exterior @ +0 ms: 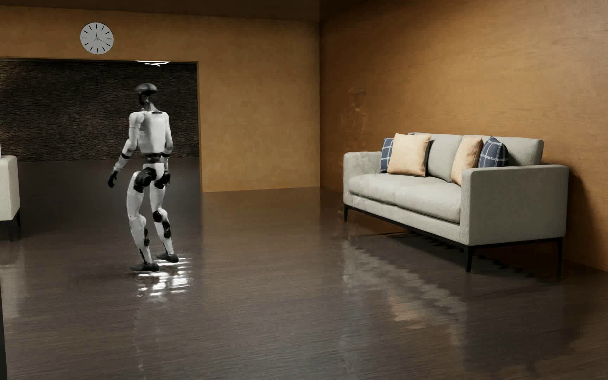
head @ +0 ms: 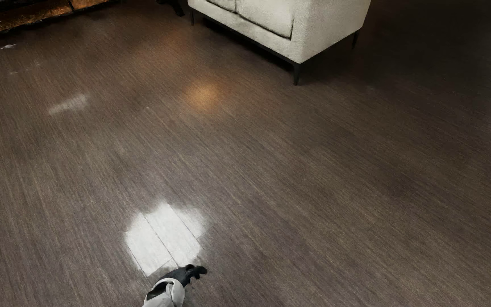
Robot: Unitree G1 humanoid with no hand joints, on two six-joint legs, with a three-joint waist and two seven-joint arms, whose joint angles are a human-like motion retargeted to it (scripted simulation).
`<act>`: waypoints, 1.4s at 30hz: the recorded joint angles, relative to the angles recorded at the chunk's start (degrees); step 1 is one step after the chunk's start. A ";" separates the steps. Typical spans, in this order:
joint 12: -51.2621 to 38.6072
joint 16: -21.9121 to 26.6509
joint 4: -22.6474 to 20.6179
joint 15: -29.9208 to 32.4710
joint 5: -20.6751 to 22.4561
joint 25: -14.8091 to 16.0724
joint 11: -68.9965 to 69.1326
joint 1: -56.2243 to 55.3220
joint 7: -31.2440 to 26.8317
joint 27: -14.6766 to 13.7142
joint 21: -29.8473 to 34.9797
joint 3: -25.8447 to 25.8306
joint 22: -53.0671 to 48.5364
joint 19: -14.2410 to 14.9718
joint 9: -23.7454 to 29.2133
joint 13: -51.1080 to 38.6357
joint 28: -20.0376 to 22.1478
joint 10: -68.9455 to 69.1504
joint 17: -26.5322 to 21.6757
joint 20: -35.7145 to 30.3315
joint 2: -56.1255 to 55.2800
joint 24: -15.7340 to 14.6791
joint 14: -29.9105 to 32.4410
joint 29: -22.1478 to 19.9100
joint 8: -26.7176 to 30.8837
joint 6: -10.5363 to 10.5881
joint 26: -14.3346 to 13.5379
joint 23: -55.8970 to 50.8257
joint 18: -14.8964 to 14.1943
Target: Approach the sofa
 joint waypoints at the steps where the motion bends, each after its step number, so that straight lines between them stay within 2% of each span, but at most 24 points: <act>1: 0.07 0.19 0.46 1.22 0.69 -0.56 -2.60 0.57 0.06 0.05 0.98 0.02 -0.48 -0.03 -0.21 -0.62 1.26 -0.52 -0.01 0.95 1.47 -0.52 0.23 0.24 -0.35 -0.09 0.47 0.16 -0.18; 5: 4.69 -1.17 2.55 3.13 3.06 -2.29 -6.86 1.97 1.16 -1.25 5.02 0.34 -2.69 0.23 -0.58 -3.26 5.17 -1.94 -0.84 5.83 3.65 -4.05 0.75 1.00 -0.30 0.17 0.39 -0.91 -0.91; 11: 10.25 -2.45 3.22 1.20 3.56 -0.31 -3.54 1.89 1.50 -2.43 6.66 0.52 5.39 -1.08 -0.61 -3.91 -2.56 -1.59 -0.61 -2.69 2.00 -1.69 0.71 -0.02 0.53 -0.01 2.41 -3.04 -1.68; 12: 11.11 -3.15 3.16 0.83 3.44 -0.21 -2.93 1.63 1.25 -2.37 6.60 0.54 6.78 -1.27 -0.55 -3.62 -3.34 -1.45 -0.75 -2.34 1.66 -3.17 0.75 0.26 0.35 -0.04 3.10 -3.17 -1.83; 14: 13.07 -4.95 2.93 -0.08 3.06 -0.36 -1.30 1.08 0.42 -1.86 6.43 0.63 6.34 -1.69 -0.38 -3.67 -0.22 -1.19 -0.74 2.92 0.84 -9.75 0.90 0.68 -0.17 -0.11 5.07 -2.83 -2.27; 16: 14.54 -3.17 2.45 -1.62 2.22 -0.32 2.13 0.20 -0.91 -1.76 6.19 0.75 4.73 -2.30 -0.11 -3.23 1.77 -0.37 -1.19 1.00 -0.72 -8.50 0.93 1.12 -0.85 -0.27 2.97 -2.69 -2.99; 19: 12.59 0.03 1.30 -2.46 0.46 -0.03 12.11 -1.78 -4.47 -1.25 6.33 0.70 4.42 -1.08 0.41 -2.38 -0.66 1.29 -1.42 -3.53 -5.13 -4.81 1.23 0.82 -0.36 -0.86 1.61 -2.92 -4.66; 20: 10.97 0.97 0.87 -1.96 0.74 0.51 16.24 -2.67 -6.39 -1.09 6.16 0.49 4.91 1.10 0.58 -2.27 -1.67 1.84 -1.32 -4.58 -7.12 -3.96 1.55 0.61 2.46 -1.02 1.72 -2.89 -5.41; 22: 6.80 2.36 0.13 -1.47 6.69 1.90 22.85 -4.67 -11.15 -1.33 5.10 0.06 6.10 7.30 0.83 -1.90 -2.56 2.71 -0.97 -5.50 -9.84 -2.92 2.49 -1.92 16.47 -1.10 2.72 -3.70 -7.31; 24: 2.80 3.62 -0.05 -5.91 17.86 3.04 22.94 -7.48 -17.49 -1.40 4.91 0.01 5.40 7.45 0.91 -1.97 -1.96 3.47 -0.48 -4.91 -5.27 -2.42 3.73 -2.98 34.36 -0.75 3.13 -4.10 -10.09; 25: 0.56 4.11 -0.31 -9.06 20.92 3.30 20.69 -8.94 -21.82 -1.32 5.10 -0.22 4.63 7.62 1.01 -1.69 -1.32 3.17 -0.23 -4.44 -1.82 -2.38 4.72 -2.69 40.98 -0.48 3.03 -4.44 -11.99; 26: -2.14 4.42 -0.84 -11.62 21.05 3.57 18.92 -10.45 -26.49 -1.63 5.31 -0.43 3.94 7.64 1.25 -0.62 -0.58 2.71 -0.09 -4.27 -0.61 -2.52 5.73 -2.10 41.18 -0.44 2.64 -5.02 -14.60; 27: -4.94 4.65 -1.94 -13.32 20.09 3.79 17.27 -12.22 -31.16 -1.81 5.77 -0.52 2.94 0.37 1.52 0.26 -0.27 1.98 0.25 -4.68 -0.42 -2.57 6.84 -1.49 34.16 -0.54 1.81 -5.59 -16.31; 28: -7.79 5.07 -3.50 -14.19 19.24 3.92 15.62 -13.43 -36.13 -1.90 6.23 -0.85 1.61 -4.14 1.80 0.80 -0.41 0.12 0.82 -5.76 -0.64 -2.19 8.46 -0.84 26.69 -0.53 1.03 -5.58 -16.42; 29: -10.12 5.20 -3.43 -13.50 19.34 3.79 14.81 -15.28 -38.71 -1.99 7.33 -1.41 -0.31 -6.26 2.29 0.87 0.27 -2.13 1.04 -6.20 -1.50 -2.25 9.69 -0.41 21.09 -0.21 0.30 -5.36 -16.70; 30: -11.08 4.45 -0.56 -12.42 18.76 3.31 14.10 -18.18 -35.80 -1.85 8.93 -1.81 -2.52 -7.46 2.93 0.77 1.92 -3.37 0.44 -5.91 -2.51 -2.59 9.17 0.13 15.57 0.64 -0.14 -4.86 -15.60; 31: -10.75 3.15 3.70 -11.04 17.77 2.43 12.73 -20.20 -25.83 -1.49 10.67 -2.13 -4.77 -8.16 3.43 0.55 3.87 -4.73 -0.73 -5.14 -3.19 -3.33 7.78 0.72 9.97 1.85 -0.63 -3.87 -9.83; 32: -9.60 1.78 9.34 -9.55 16.80 1.88 10.95 -20.54 -11.19 -0.96 11.84 -2.33 -6.62 -8.71 3.66 0.31 5.67 -6.69 -1.73 -4.32 -3.53 -4.43 4.32 1.08 4.38 3.16 -1.12 -2.53 -4.92; 33: -7.97 0.58 15.18 -7.89 15.75 1.76 8.88 -19.31 6.97 -0.01 12.14 -2.50 -7.82 -9.23 3.65 0.02 6.40 -7.29 -2.48 -4.33 -3.59 -5.44 3.34 1.26 -1.06 4.43 -1.72 -0.97 -6.00; 34: -6.21 -0.08 18.94 -6.04 14.42 1.59 6.36 -17.25 19.78 1.06 12.14 -2.32 -8.12 -9.64 3.46 -0.38 5.91 -5.68 -3.21 -5.32 -3.28 -5.82 3.92 1.40 -5.78 5.24 -1.93 0.74 -3.33; 35: -4.35 0.03 21.16 -4.20 12.97 1.31 3.68 -14.75 27.86 1.97 12.18 -1.91 -7.92 -9.91 3.21 -0.68 4.82 -3.04 -3.86 -7.10 -2.51 -5.41 4.57 1.47 -10.13 5.66 -2.11 2.32 -1.54; 36: -2.58 0.76 22.38 -2.60 11.37 0.96 1.33 -13.17 29.38 2.49 12.25 -1.19 -7.12 -10.08 3.04 -0.59 3.40 1.62 -4.37 -9.10 -1.39 -4.63 4.64 1.34 -14.16 5.66 -1.97 3.38 0.14; 39: 2.75 4.49 25.19 1.12 6.40 0.75 -2.95 -9.70 22.49 1.28 12.44 0.85 -2.13 -10.23 2.54 0.29 1.13 17.09 -5.60 -10.18 1.34 -4.89 3.48 0.09 -24.66 5.06 0.92 2.76 0.62; 42: 9.24 6.88 30.23 4.54 1.86 2.80 -4.80 0.57 25.31 -0.72 11.73 1.16 3.44 -9.97 1.42 0.28 6.80 18.69 -6.32 2.24 2.62 -11.50 1.61 -3.28 -33.68 5.17 6.64 -0.65 5.04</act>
